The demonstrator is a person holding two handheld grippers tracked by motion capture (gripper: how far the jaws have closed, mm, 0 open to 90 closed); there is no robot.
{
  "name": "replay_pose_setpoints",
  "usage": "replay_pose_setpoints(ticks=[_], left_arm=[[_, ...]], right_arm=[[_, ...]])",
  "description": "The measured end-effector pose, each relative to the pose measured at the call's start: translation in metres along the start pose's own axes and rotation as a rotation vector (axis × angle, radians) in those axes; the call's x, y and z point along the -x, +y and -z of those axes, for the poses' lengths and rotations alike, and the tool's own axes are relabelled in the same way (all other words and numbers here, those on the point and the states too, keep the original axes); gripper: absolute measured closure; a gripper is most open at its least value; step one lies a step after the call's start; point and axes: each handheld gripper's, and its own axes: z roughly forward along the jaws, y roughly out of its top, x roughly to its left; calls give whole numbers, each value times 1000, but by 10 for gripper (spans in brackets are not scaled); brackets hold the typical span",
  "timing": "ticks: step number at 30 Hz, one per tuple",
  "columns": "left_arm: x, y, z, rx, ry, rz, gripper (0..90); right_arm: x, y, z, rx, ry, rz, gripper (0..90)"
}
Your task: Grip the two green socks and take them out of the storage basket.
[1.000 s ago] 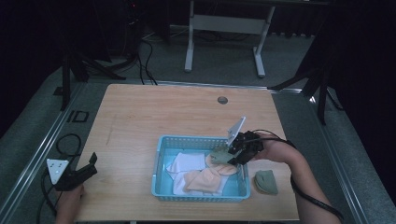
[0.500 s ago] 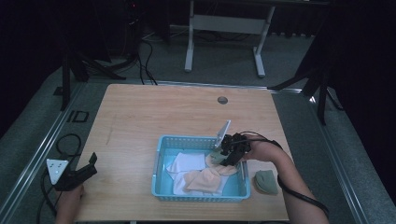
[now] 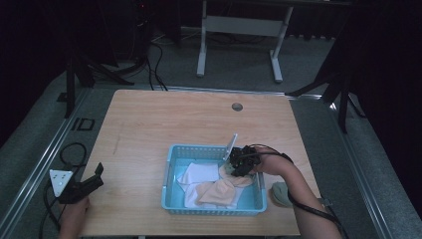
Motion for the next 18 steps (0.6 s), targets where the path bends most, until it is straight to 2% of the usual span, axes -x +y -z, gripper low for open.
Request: replay_pose_setpoints(ticks=[3, 6, 18], left_arm=[[0, 0, 0, -2, 1, -1, 5], [0, 0, 0, -1, 2, -1, 5], [0, 0, 0, -1, 3, -2, 5]], right_arm=[[-2, 1, 7, -3, -10, 13, 844], [-5, 3, 14, 6, -22, 25, 852], [-16, 13, 76, 149, -38, 72, 853]])
